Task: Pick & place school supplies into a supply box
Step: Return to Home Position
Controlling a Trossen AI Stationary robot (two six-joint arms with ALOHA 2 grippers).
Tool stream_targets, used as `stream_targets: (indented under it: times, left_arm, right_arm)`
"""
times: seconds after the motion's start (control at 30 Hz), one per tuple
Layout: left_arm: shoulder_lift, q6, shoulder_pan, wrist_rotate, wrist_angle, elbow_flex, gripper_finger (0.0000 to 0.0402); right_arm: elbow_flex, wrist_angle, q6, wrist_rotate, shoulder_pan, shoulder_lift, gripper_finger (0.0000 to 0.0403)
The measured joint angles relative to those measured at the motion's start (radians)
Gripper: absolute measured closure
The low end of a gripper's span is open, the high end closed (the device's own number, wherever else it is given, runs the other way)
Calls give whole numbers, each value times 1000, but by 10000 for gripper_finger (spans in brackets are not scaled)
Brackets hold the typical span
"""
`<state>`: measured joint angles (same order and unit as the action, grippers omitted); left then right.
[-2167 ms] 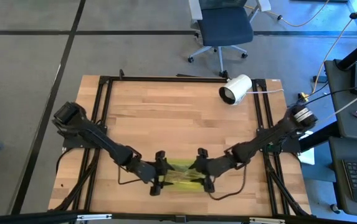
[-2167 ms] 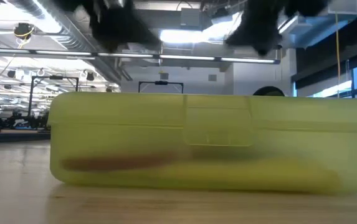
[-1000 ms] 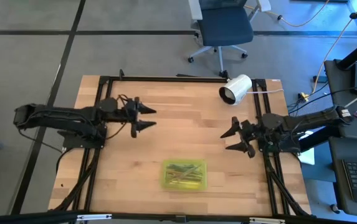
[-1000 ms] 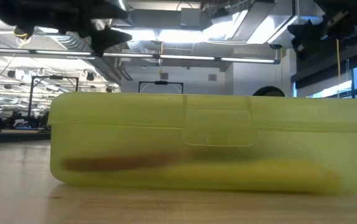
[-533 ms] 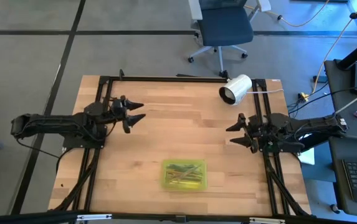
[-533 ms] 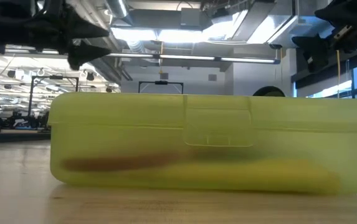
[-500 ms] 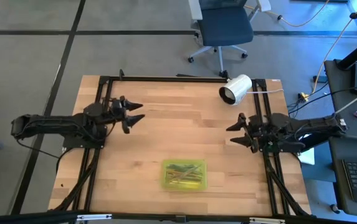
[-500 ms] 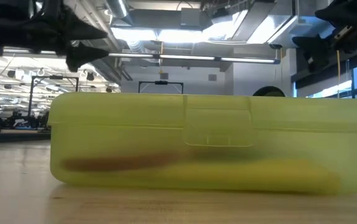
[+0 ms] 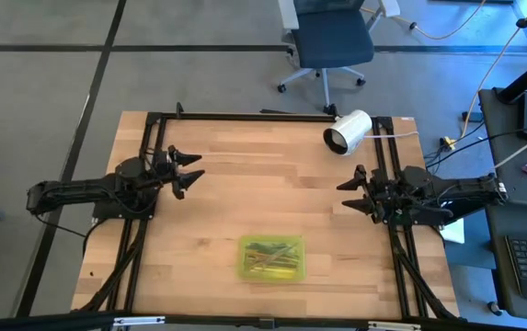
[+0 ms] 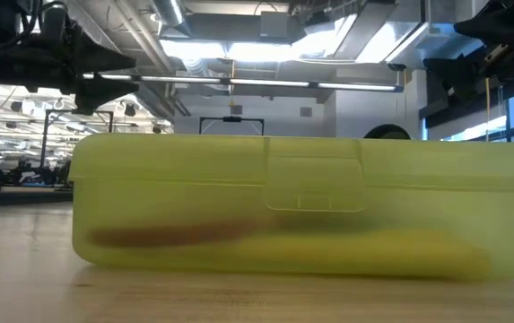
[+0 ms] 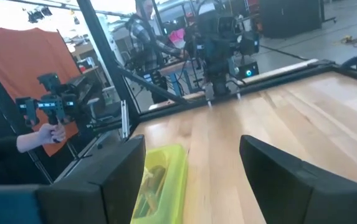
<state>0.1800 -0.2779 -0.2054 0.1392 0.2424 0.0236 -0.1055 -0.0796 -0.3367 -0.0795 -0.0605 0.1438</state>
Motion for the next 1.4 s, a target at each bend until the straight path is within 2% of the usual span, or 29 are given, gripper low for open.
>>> stream_targets:
  times: [0.3, 0.43, 0.67, 0.83, 1.07, 1.23, 1.4]
  left_arm:
    - [-139, 8, 0, 3, -118, -15, 118]
    - [-167, 27, 0, 0, -147, -15, 118]
    - [-163, 22, 1, -2, -151, -15, 118]
    - [-163, 22, 0, -2, -150, -15, 118]
    - [-163, 20, 1, -2, -150, -15, 118]
    - [-163, 21, 1, -2, -150, -15, 118]
    - [-163, 21, 1, -2, -149, -15, 118]
  right_arm:
    - [0, 92, 5, 10, 0, -137, 138]
    - [0, 118, 26, 43, 0, -140, 138]
    - [1, 111, 87, 87, 0, -142, 138]
    - [89, -28, 96, 87, 0, -142, 138]
    - [95, -27, 115, 91, 0, -143, 138]
    - [95, 45, 139, 195, 0, -142, 138]
    - [95, 45, 212, 192, 0, -138, 138]
